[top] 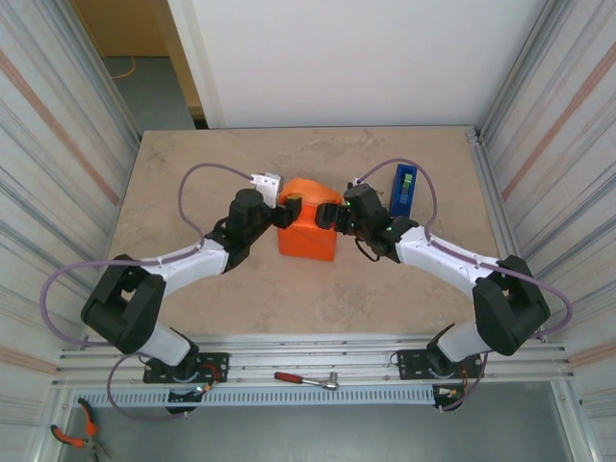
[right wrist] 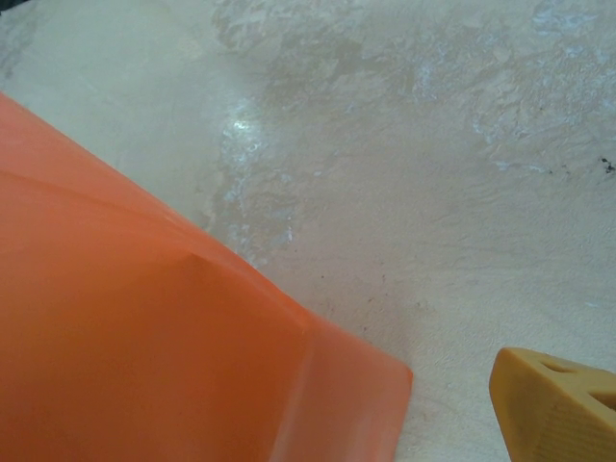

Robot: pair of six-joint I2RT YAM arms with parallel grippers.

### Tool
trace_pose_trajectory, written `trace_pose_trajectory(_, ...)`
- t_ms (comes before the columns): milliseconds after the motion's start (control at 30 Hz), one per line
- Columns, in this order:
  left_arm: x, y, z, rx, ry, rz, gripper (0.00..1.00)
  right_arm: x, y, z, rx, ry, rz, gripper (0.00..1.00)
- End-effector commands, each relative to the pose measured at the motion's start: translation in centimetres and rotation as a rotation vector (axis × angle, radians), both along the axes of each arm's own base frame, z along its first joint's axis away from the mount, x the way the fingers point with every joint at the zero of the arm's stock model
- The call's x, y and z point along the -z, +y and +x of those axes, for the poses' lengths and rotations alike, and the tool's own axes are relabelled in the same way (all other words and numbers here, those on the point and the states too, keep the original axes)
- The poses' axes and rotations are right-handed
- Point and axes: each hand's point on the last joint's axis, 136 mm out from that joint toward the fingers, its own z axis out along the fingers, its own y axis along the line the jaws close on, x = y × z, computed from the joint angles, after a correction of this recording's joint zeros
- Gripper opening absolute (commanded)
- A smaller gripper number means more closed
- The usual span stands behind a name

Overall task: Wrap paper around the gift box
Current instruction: Fold the wrapping paper for the gift box.

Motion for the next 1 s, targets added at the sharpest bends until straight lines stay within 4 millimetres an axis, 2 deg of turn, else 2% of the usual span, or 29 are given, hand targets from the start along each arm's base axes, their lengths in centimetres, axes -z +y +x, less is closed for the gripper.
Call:
trace_pose_trajectory(0, 1.0, -0.1, 0.6, 0.013, 0.007, 0.043, 0.60, 2.9, -1.0, -1.5, -0.031, 0.102, -0.119, 0.97)
trace_pose_trajectory(33, 1.3, 0.0, 0.7, 0.013, 0.012, 0.045, 0.57, 2.1, -0.7, -1.4, -0.042, 0.085, -0.112, 1.00)
trace_pose_trajectory(133, 2.0, -0.1, 0.6, 0.011, 0.028, 0.045, 0.52, -0.8, -0.1, -1.2, -0.071, 0.017, -0.080, 0.99)
trace_pose_trajectory(267, 2.1, 0.1, 0.5, -0.008, 0.036, 0.040, 0.47, -4.7, -1.2, -1.2, -0.026, -0.071, -0.039, 0.99)
trace_pose_trajectory(367, 2.1, 0.1, 0.3, -0.019, 0.044, 0.039, 0.47, -5.7, -2.3, -1.6, 0.022, -0.104, -0.021, 0.99)
trace_pose_trajectory(500, 2.3, 0.0, 0.1, -0.018, 0.051, 0.047, 0.46, -5.0, -2.4, -2.1, 0.026, -0.104, -0.004, 0.99)
trace_pose_trajectory(600, 2.5, -0.2, -0.1, -0.014, 0.057, 0.051, 0.46, -4.5, -1.5, -2.1, 0.007, -0.100, -0.007, 0.99)
trace_pose_trajectory(767, 2.7, -0.3, -0.1, -0.013, 0.066, 0.052, 0.45, -4.2, 0.0, -1.4, 0.014, -0.146, -0.071, 0.94)
trace_pose_trajectory(833, 2.9, -0.5, -0.2, -0.009, 0.070, 0.055, 0.44, -3.8, 0.1, -1.0, 0.045, -0.173, -0.122, 0.91)
trace_pose_trajectory(967, 3.0, -0.5, -0.3, -0.007, 0.074, 0.055, 0.42, -2.8, -0.1, -0.2, 0.115, -0.214, -0.208, 0.77)
